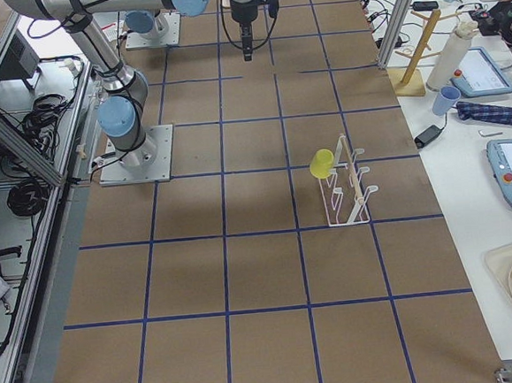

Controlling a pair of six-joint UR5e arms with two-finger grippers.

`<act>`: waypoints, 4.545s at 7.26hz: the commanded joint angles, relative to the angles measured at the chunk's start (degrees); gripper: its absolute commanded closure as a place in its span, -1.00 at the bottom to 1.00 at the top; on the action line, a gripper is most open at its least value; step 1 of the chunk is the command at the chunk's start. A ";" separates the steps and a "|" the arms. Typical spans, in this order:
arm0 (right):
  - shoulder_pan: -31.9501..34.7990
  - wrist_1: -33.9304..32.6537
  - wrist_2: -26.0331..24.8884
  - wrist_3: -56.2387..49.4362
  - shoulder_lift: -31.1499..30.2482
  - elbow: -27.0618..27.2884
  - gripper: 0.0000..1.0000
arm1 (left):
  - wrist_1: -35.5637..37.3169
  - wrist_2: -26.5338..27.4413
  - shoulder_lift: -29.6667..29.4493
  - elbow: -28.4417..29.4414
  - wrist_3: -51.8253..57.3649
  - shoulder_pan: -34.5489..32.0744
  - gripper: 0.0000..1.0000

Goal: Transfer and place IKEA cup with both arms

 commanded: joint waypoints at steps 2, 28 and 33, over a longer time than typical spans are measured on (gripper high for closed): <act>0.00 0.26 0.00 -0.09 -0.09 -0.42 -1.00 | -0.07 0.00 0.00 0.04 0.00 0.00 -1.00; -25.31 -33.92 2.20 -40.60 25.92 -1.31 -1.00 | -0.16 0.00 0.09 -0.04 0.00 0.00 -1.00; -25.22 -36.72 2.29 -40.60 28.56 -1.31 -1.00 | -0.16 0.00 0.09 0.05 0.00 0.00 -1.00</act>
